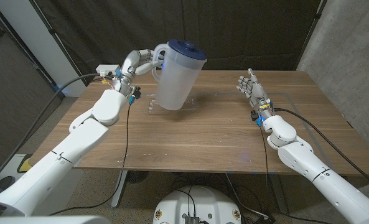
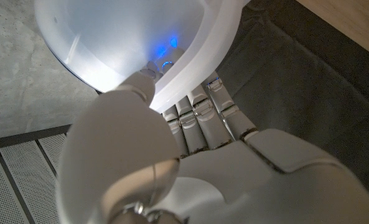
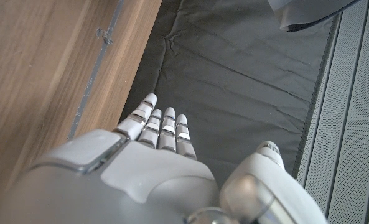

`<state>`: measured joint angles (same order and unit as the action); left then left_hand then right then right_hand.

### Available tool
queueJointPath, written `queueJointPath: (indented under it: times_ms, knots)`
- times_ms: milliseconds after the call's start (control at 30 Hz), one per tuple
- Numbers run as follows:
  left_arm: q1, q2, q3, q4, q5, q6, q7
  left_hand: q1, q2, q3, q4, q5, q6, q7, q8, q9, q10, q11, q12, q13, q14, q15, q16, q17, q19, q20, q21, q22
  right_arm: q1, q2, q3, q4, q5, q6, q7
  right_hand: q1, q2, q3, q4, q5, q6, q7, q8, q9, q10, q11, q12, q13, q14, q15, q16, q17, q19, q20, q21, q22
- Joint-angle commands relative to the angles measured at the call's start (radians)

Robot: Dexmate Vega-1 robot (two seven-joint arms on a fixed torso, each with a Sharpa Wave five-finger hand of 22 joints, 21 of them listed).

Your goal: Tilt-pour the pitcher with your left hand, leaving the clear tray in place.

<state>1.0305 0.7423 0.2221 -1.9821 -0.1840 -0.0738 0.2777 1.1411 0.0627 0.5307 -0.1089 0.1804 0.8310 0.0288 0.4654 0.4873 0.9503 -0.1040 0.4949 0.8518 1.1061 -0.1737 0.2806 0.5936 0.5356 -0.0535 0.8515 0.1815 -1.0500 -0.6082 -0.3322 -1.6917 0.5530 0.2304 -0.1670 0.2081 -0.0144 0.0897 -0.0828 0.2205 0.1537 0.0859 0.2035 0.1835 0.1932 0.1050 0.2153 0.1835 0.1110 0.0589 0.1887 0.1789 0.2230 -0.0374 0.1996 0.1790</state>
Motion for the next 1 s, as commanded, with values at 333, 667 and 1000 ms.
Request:
queueJointPath:
  times_ms: [333, 667, 1000]
  knots:
    - [0.042, 0.046, 0.012, 0.065, -0.151, -0.137, -0.188, 0.046, 0.058, 0.050, 0.039, 0.000, 0.036, 0.039, -0.009, 0.006, 0.008, -0.006, -0.005, 0.002, 0.013, -0.008, -0.004, -0.001, 0.010, -0.018, 0.011, 0.002, 0.052, 0.016, -0.036, 0.028, -0.018, -0.016, 0.025, 0.009, 0.009, -0.003, -0.005, -0.006, 0.006, 0.000, -0.002, 0.004, 0.010, -0.001, 0.006, 0.003, 0.004, 0.001, 0.000, 0.004, 0.005, -0.016, 0.003, 0.003]
    - [0.031, 0.007, 0.050, 0.170, -0.131, -0.338, -0.243, 0.043, 0.060, 0.052, 0.041, 0.001, 0.035, 0.035, -0.013, 0.010, 0.006, -0.011, -0.008, 0.005, 0.008, -0.015, -0.007, 0.001, 0.007, -0.022, 0.012, 0.002, 0.057, 0.023, -0.048, 0.035, -0.031, -0.003, 0.028, 0.010, 0.010, -0.004, -0.005, -0.006, 0.007, -0.001, -0.003, 0.004, 0.009, -0.001, 0.005, 0.003, 0.004, 0.000, 0.000, 0.004, 0.004, -0.016, 0.003, 0.003]
    - [0.013, -0.039, 0.109, 0.252, -0.122, -0.451, -0.295, 0.039, 0.062, 0.053, 0.044, 0.001, 0.034, 0.032, -0.018, 0.011, 0.001, -0.012, -0.011, 0.011, 0.000, -0.018, -0.011, 0.005, 0.000, -0.027, 0.013, 0.002, 0.050, 0.018, -0.047, 0.022, -0.038, -0.008, 0.018, 0.011, 0.010, -0.004, -0.006, -0.007, 0.007, -0.001, -0.003, 0.004, 0.009, -0.001, 0.005, 0.003, 0.004, 0.003, 0.000, 0.004, 0.004, -0.016, 0.002, 0.003]
